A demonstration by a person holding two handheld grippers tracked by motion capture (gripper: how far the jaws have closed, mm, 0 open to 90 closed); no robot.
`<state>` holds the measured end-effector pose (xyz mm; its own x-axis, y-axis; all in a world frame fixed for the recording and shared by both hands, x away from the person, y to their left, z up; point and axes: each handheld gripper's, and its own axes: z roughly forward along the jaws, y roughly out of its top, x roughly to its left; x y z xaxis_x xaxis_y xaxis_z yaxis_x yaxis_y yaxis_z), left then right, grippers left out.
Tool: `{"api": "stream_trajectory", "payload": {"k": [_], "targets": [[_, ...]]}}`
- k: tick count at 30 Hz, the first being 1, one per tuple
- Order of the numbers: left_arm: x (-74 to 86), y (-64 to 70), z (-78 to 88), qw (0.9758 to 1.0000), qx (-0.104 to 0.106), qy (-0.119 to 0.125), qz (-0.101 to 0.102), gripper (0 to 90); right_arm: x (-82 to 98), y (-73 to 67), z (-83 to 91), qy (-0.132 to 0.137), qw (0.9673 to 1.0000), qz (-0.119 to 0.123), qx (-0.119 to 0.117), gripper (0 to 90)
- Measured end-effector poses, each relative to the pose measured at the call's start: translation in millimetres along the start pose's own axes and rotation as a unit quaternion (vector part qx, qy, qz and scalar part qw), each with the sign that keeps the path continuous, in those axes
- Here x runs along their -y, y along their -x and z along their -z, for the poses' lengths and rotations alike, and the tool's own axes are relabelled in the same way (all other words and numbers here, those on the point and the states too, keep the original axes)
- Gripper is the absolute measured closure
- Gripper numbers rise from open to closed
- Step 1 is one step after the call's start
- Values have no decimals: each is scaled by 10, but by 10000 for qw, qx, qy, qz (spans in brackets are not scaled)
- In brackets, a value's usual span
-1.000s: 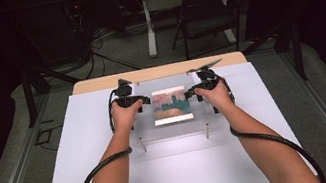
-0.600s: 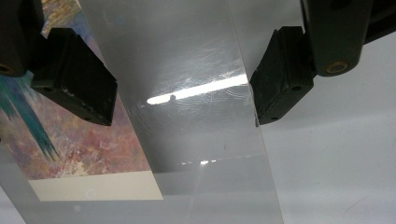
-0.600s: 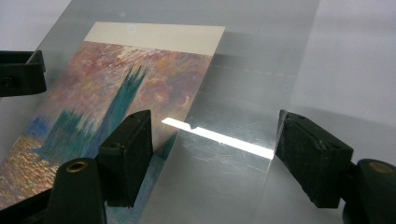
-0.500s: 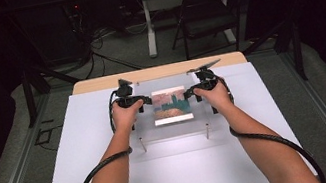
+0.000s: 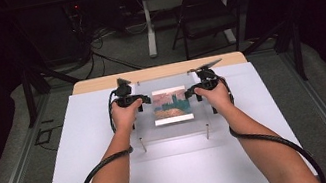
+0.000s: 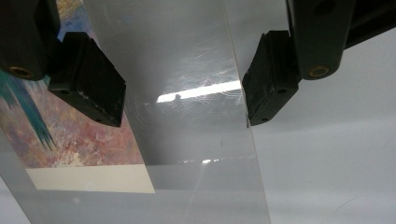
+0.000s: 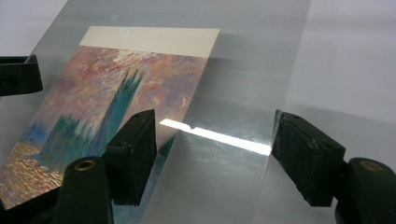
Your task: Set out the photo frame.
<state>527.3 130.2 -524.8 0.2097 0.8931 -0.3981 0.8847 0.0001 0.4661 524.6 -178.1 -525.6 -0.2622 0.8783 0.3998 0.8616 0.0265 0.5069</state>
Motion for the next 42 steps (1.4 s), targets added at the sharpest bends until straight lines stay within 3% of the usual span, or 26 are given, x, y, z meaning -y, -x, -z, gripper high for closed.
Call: {"api": "stream_trajectory", "payload": {"k": [15,24,42], "targets": [[-14,13,66,10000,13,48,69,347,-11,5,86,28,9999,-119,2,383],[-20,69,250,9997,43,240,-40,403,-17,-39,238,171,9998,-54,4,436],[74,282,844,9970,13,546,-544,534,56,-336,782,487,9965,644,236,523]]}}
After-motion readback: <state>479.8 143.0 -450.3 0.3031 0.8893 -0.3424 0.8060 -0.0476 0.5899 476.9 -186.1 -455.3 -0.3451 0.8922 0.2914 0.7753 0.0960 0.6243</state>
